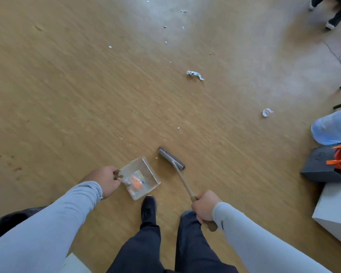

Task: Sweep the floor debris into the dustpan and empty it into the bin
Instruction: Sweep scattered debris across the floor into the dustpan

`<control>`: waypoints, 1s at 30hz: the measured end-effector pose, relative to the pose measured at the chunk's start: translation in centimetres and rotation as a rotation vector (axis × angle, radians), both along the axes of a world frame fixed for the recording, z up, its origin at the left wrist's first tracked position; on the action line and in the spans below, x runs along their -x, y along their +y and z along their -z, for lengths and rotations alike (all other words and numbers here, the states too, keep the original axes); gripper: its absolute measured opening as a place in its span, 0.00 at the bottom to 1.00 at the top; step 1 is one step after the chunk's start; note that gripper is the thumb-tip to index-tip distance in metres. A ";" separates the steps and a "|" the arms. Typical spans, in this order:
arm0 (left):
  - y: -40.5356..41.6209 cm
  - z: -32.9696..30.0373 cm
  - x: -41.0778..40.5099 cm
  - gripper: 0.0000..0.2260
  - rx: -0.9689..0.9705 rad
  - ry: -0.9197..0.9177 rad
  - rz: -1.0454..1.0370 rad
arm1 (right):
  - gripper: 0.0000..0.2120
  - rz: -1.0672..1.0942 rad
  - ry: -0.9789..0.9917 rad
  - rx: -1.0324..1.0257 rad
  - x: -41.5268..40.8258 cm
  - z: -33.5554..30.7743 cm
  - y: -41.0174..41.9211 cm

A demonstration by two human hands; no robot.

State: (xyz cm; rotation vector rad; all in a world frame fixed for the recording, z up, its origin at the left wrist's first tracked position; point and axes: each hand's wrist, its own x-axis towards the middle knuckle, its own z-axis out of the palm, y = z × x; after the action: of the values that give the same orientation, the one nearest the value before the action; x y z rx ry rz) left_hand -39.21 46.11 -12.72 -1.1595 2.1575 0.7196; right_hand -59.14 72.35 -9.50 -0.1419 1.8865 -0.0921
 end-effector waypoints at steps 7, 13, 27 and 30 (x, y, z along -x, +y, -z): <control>-0.2 0.3 -0.8 0.09 -0.009 -0.005 0.014 | 0.17 0.211 -0.183 -0.044 4.8 -6.5 3.4; -0.1 0.2 -1.2 0.10 -0.002 -0.004 0.014 | 0.22 0.084 -0.042 -0.007 1.8 -3.5 1.2; -0.8 -3.5 2.1 0.13 -0.022 0.069 -0.050 | 0.17 0.296 -0.104 0.076 7.5 -10.1 5.2; -1.3 -3.9 6.2 0.11 -0.010 0.080 -0.026 | 0.18 0.349 -0.001 0.108 9.6 -9.7 5.8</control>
State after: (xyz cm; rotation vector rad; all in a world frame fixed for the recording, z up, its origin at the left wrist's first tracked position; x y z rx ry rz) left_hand -45.43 44.77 -8.80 -1.1738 2.2055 0.7996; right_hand -68.78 78.17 0.18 0.1152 1.8897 -0.4323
